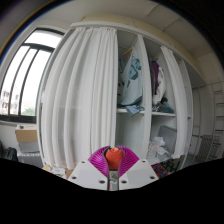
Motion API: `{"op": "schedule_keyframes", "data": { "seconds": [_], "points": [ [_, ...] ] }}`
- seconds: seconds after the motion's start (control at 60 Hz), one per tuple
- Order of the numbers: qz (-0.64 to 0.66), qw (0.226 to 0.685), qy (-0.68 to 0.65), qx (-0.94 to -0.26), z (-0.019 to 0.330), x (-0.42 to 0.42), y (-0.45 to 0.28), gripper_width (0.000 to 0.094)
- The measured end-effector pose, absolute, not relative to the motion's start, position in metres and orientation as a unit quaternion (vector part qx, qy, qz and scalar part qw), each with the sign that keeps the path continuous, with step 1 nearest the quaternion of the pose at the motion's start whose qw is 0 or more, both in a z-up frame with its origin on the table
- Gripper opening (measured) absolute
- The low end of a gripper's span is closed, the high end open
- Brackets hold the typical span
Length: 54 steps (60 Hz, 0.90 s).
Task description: Unplug charger
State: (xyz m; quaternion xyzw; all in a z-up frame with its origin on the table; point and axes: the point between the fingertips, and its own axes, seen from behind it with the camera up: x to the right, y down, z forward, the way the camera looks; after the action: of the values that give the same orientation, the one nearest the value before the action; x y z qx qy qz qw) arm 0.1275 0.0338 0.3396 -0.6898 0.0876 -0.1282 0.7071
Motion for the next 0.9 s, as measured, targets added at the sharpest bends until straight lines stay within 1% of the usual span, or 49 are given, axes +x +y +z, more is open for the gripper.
{"op": "schedule_keyframes", "data": {
  "seconds": [0.033, 0.067, 0.133, 0.217, 0.317, 0.333, 0.383, 0.467, 0.533, 0.617, 0.717, 0.75, 0.8, 0.833, 0.85, 0.9],
  "points": [
    [-0.131, 0.709, 0.096, -0.687, 0.344, 0.131, 0.026, 0.0099],
    [-0.130, 0.707, 0.101, -0.688, 0.342, 0.131, 0.021, 0.0099],
    [-0.127, 0.694, 0.104, -0.701, 0.314, 0.133, 0.018, 0.0099],
    [-0.129, 0.644, 0.116, -0.745, 0.253, 0.151, 0.022, 0.0099],
    [-0.112, 0.571, 0.136, -0.802, 0.162, 0.175, 0.027, 0.0152],
    [-0.110, 0.567, 0.140, -0.804, 0.138, 0.176, 0.031, 0.0155],
    [-0.093, 0.542, 0.146, -0.822, 0.111, 0.186, 0.027, 0.0165],
    [-0.089, 0.518, 0.147, -0.838, 0.070, 0.197, 0.031, 0.0169],
    [-0.100, 0.492, 0.140, -0.854, 0.047, 0.207, 0.028, 0.0183],
    [-0.089, 0.476, 0.143, -0.863, 0.029, 0.209, 0.031, 0.0210],
    [-0.079, 0.454, 0.146, -0.875, 0.004, 0.209, 0.031, 0.0218],
    [-0.080, 0.444, 0.147, -0.880, -0.003, 0.209, 0.029, 0.0240],
    [-0.075, 0.432, 0.150, -0.886, -0.013, 0.206, 0.026, 0.0299],
    [-0.066, 0.446, 0.156, -0.879, -0.009, 0.204, 0.031, 0.0348],
    [-0.059, 0.449, 0.160, -0.877, -0.008, 0.201, 0.032, 0.0408],
    [-0.035, 0.453, 0.163, -0.876, -0.007, 0.190, 0.034, 0.0659]
  ]
}}
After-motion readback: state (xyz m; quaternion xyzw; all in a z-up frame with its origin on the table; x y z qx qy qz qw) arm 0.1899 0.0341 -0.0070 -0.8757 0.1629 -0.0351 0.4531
